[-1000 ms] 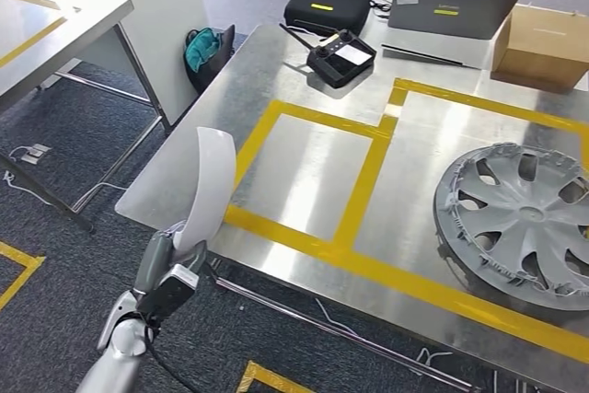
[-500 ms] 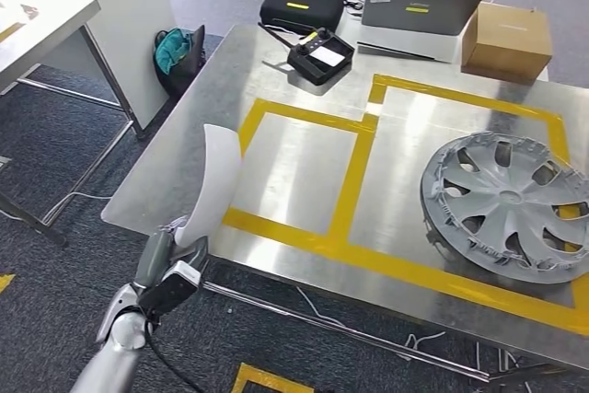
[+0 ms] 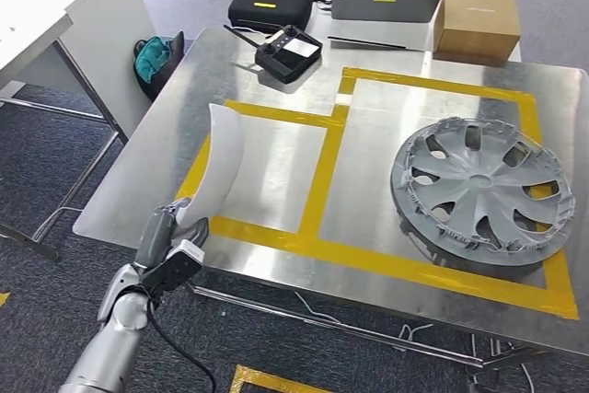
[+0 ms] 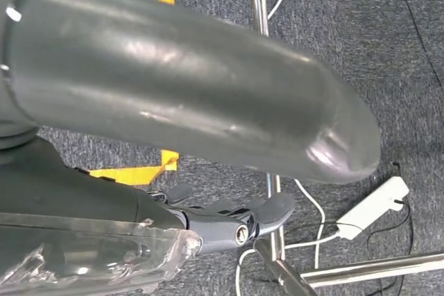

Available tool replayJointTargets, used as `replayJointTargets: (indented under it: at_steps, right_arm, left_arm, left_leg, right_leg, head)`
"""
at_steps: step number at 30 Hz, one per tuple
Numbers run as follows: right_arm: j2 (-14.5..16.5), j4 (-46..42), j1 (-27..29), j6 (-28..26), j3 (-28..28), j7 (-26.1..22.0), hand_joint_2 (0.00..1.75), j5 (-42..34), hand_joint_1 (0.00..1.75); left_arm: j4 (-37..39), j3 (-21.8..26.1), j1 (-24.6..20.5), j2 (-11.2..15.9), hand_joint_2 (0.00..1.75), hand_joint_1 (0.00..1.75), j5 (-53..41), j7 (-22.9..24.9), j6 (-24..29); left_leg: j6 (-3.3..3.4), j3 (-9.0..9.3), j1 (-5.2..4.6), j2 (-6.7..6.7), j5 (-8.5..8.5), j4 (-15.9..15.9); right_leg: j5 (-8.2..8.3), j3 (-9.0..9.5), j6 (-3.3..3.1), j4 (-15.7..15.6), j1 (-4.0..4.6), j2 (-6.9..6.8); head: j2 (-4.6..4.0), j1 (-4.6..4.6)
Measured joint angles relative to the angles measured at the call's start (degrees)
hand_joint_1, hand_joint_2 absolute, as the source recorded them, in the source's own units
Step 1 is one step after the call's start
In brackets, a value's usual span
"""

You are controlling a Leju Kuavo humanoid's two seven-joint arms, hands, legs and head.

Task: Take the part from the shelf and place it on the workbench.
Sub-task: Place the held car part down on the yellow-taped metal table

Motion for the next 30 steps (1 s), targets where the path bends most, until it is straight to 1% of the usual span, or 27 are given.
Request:
replayJointTargets:
  at_steps: [1, 2, 3, 7, 12, 17, 21, 25, 30]
  right_arm:
    - [0.0, 0.0, 0.0, 0.0, 0.1, 0.0, 0.0, 0.0, 0.0]
    - [0.0, 0.1, 0.0, 0.0, 0.1, 0.0, 0.0, 0.0, 0.0]
    - [0.0, 0.1, -0.1, 0.0, 0.2, 0.0, 0.0, -0.1, 0.0]
    - [0.0, 0.2, -0.2, 0.2, 0.9, 0.0, 0.0, -0.2, 0.0]
    - [0.0, 0.9, -0.7, 0.2, 2.2, 0.0, 0.0, -0.4, 0.0]
    - [0.0, 1.6, -1.3, 0.2, 3.2, 0.0, 0.0, -0.2, 0.0]
    - [-0.1, 2.0, -1.6, 0.6, 4.0, 0.0, 0.0, 0.1, 0.0]
    - [-0.1, 2.4, -2.0, 1.0, 4.8, 0.0, 0.0, 0.3, 0.0]
    - [-0.1, 2.7, -2.1, 1.1, 5.6, 0.0, 0.0, 0.5, 0.0]
  left_arm:
    - [0.1, 0.0, 0.0, 0.0, 1.75, 1.75, 0.0, 0.0, 0.0]
    - [0.2, 0.0, 0.0, 0.0, 1.75, 1.75, -0.2, 0.1, 0.1]
    - [0.3, 0.0, -0.1, 0.0, 1.75, 1.75, -0.4, 0.4, 0.3]
    - [1.4, 0.0, -1.8, 0.0, 1.75, 1.75, -2.6, 3.1, 1.5]
    - [4.6, -0.4, -5.9, 0.1, 1.75, 1.75, -6.2, 7.0, 3.2]
    - [8.6, -1.2, -9.8, 0.2, 1.75, 1.75, -11.1, 9.7, 4.9]
    - [12.7, -2.8, -13.2, 0.3, 1.75, 1.75, -18.7, 13.3, 7.3]
    - [16.8, -4.9, -16.8, 0.4, 1.75, 1.75, -27.2, 18.1, 9.0]
    - [22.0, -8.8, -21.0, 0.6, 1.75, 1.75, -40.9, 27.2, 9.6]
  left_leg:
    - [-0.62, -0.01, 0.07, 0.0, 0.03, -0.1]
    - [-1.08, -0.02, 0.12, 0.0, 0.05, -0.1]
    - [-1.31, -0.03, 0.15, -0.01, 0.05, -0.1]
    - [-1.33, -0.08, 0.07, -0.01, 0.06, -0.1]
    - [-1.21, -0.14, -0.1, -0.01, 0.14, 0.0]
    - [-1.07, -0.19, -0.18, -0.02, 0.22, 0.1]
    - [-1.03, -0.2, -0.21, -0.02, 0.25, 0.1]
    - [-1.0, -0.21, -0.23, -0.02, 0.27, 0.1]
    - [-0.97, -0.21, -0.26, -0.03, 0.29, 0.1]
  right_leg:
    - [0.01, -0.04, -0.09, 0.0, 0.05, -0.02]
    - [0.04, -0.06, -0.14, 0.0, 0.08, -0.03]
    - [0.06, -0.07, -0.19, 0.0, 0.1, -0.03]
    - [0.23, -0.05, -0.25, 0.0, 0.0, -0.04]
    - [0.45, -0.01, -0.04, -0.1, -0.19, -0.04]
    - [0.57, -0.02, 0.09, -0.2, -0.27, -0.05]
    - [0.62, -0.03, 0.16, -0.2, -0.31, -0.05]
    - [0.64, -0.03, 0.17, -0.2, -0.33, -0.05]
    - [0.65, -0.03, 0.19, -0.2, -0.35, -0.05]
  head:
    - [0.0, 0.01]
    - [0.01, 0.02]
    - [0.0, 0.02]
    - [0.0, 0.04]
    - [0.0, 0.04]
    - [0.0, 0.03]
    - [0.0, 0.03]
    - [0.01, 0.03]
    - [0.0, 0.03]
